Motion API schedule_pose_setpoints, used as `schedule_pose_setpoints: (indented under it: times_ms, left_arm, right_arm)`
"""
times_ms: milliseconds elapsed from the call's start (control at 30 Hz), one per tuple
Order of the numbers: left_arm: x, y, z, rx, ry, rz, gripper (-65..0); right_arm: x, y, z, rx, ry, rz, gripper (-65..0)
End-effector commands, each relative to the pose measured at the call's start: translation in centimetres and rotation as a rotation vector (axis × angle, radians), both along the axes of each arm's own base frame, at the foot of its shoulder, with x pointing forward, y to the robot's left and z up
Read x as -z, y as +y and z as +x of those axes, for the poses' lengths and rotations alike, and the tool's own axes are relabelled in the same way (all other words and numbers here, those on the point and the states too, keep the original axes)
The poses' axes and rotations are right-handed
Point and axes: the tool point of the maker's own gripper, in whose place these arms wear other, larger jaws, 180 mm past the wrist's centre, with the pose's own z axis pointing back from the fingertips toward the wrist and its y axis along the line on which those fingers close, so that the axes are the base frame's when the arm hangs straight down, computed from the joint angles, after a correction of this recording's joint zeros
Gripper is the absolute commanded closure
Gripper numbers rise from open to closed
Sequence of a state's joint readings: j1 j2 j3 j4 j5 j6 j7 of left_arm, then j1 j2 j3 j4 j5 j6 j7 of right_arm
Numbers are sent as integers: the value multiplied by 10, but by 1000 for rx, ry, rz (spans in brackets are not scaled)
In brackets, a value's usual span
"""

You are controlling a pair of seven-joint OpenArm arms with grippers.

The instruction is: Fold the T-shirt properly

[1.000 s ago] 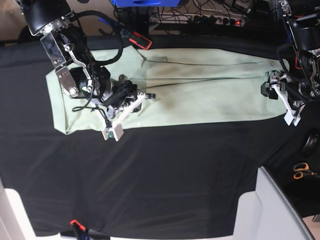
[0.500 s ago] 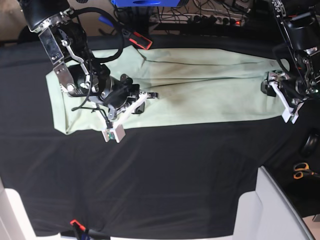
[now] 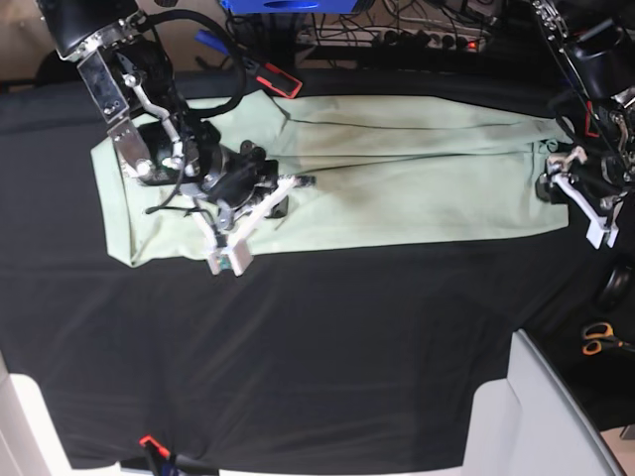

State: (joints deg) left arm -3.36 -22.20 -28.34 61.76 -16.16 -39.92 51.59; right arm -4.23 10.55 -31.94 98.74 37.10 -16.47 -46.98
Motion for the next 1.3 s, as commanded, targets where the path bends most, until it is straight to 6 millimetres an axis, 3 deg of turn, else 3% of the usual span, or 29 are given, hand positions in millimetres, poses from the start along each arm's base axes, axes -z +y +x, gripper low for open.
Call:
schedule_pose_setpoints:
  times_ms: [0,267,533,700,867,1100,1200,1267]
  left_arm:
    - [-14,8,12,0,-51,20,-450]
    - [4,-32,37,117,-45,-25,-448]
    - [36,-43,44,120,-29,-61,-448]
    - [31,-38,56,78,-78,-48,-448]
    - [16,-35,79,63,-136,-39,-448]
    - [0,-47,108,73,-195,-58,-448]
    - [-3,-61,118,120,-198,-55,-448]
    - [-14,-56,125,112,-231,-51,-448]
  right_arm:
    - [-12,14,2,-28,-33,36,0]
    - [-10,39,-21,-125,-15,44,0]
    - [-6,40,-30,-126,6,47,0]
    - [-17,37,-28,-133,-27,52,0]
    - [-13,36,-33,-150,3,40,0]
    - [-10,36,-40,-167,31,32,0]
    - [-8,47,-56,-242,63,23,0]
    - [-13,62,-66,-337,63,10,0]
